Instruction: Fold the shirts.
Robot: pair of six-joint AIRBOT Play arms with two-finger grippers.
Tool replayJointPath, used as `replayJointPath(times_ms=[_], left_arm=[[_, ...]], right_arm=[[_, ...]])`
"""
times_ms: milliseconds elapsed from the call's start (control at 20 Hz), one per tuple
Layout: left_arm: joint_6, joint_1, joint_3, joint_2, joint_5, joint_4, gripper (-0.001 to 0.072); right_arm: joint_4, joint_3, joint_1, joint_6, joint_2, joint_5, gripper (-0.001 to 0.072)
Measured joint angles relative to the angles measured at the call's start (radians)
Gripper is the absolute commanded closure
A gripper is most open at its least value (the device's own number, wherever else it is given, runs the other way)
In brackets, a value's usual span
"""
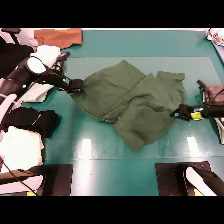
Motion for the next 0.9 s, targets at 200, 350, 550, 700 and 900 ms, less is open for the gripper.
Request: replayJointPath(times_ms=[200,350,550,700,900], left_arm=[[-0.114,-0.001,0.009,0.178,0.063,0.012,0.0684],[-0.202,-0.001,0.097,0.328,0.127,0.036,0.0684],[-0.354,-0.001,0.324,0.506,0.143,0.113,0.0685],[-0.455,-0.001,0.48,0.576,0.148,0.167,0.0685],[-0.538,-0.002,0.512,0.551,0.069,0.318,0.0685]], right_arm=[[0.0,0.232,0.038,-0.002,0.06,0.037,0.0697],[-0.015,0.527,0.084,-0.007,0.064,0.085,0.0697],[-0.121,1.0,0.109,0.006,0.035,0.161,0.0697],[-0.23,1.286,0.114,0.035,-0.002,0.179,0.0698],[-0.372,1.357,0.117,0.103,-0.046,0.17,0.0698]])
